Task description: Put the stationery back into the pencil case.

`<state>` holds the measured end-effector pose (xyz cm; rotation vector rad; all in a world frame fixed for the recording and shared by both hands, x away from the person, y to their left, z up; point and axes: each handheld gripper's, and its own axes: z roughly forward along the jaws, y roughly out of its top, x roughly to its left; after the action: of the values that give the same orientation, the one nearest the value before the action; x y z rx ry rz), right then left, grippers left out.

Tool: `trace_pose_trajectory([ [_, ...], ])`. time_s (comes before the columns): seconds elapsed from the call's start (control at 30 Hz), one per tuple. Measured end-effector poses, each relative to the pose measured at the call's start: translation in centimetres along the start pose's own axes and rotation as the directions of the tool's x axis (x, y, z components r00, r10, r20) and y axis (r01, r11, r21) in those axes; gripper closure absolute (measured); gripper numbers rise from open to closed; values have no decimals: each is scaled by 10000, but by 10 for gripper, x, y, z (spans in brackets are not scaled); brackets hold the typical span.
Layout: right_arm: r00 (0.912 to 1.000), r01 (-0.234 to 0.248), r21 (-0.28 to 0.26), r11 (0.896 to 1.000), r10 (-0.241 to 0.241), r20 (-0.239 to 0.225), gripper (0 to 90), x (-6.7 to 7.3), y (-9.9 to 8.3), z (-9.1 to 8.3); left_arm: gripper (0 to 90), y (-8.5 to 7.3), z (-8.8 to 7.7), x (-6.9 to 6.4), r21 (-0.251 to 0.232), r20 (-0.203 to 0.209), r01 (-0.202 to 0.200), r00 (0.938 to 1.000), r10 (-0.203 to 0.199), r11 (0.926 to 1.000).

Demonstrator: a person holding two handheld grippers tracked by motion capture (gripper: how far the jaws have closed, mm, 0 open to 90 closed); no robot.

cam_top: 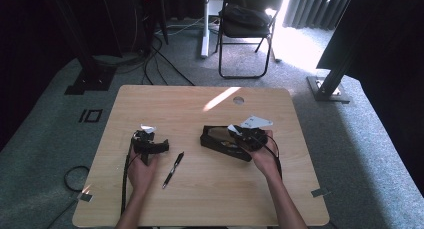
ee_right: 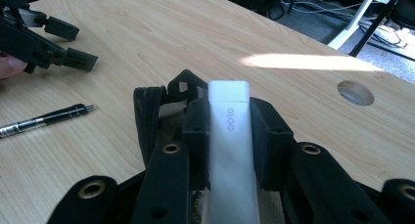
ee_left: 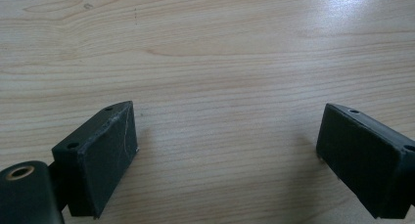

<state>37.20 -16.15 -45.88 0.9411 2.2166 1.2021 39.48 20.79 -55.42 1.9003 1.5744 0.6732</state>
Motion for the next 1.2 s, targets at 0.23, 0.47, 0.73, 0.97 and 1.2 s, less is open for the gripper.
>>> trace_pose_trajectory([
  [0.23,10000,-54,10,10000,54,35,713,-5,0,0,83,0,0,0,1,0,2,10000,-2,10000],
  [0.47,10000,-50,10,10000,50,-7,713,-7,-1,2,84,0,0,0,0,1,0,10000,0,10000],
  [0.73,10000,-88,33,10000,88,-29,713,-11,-2,6,84,0,0,0,-2,3,2,10000,-2,10000],
  [0.97,9999,-128,58,9999,128,-65,713,-16,-3,8,84,0,0,0,0,0,0,10000,0,10000],
  [1.2,9998,-167,76,9998,168,-110,713,-19,-5,10,83,0,0,0,0,-1,1,10000,-1,10000],
])
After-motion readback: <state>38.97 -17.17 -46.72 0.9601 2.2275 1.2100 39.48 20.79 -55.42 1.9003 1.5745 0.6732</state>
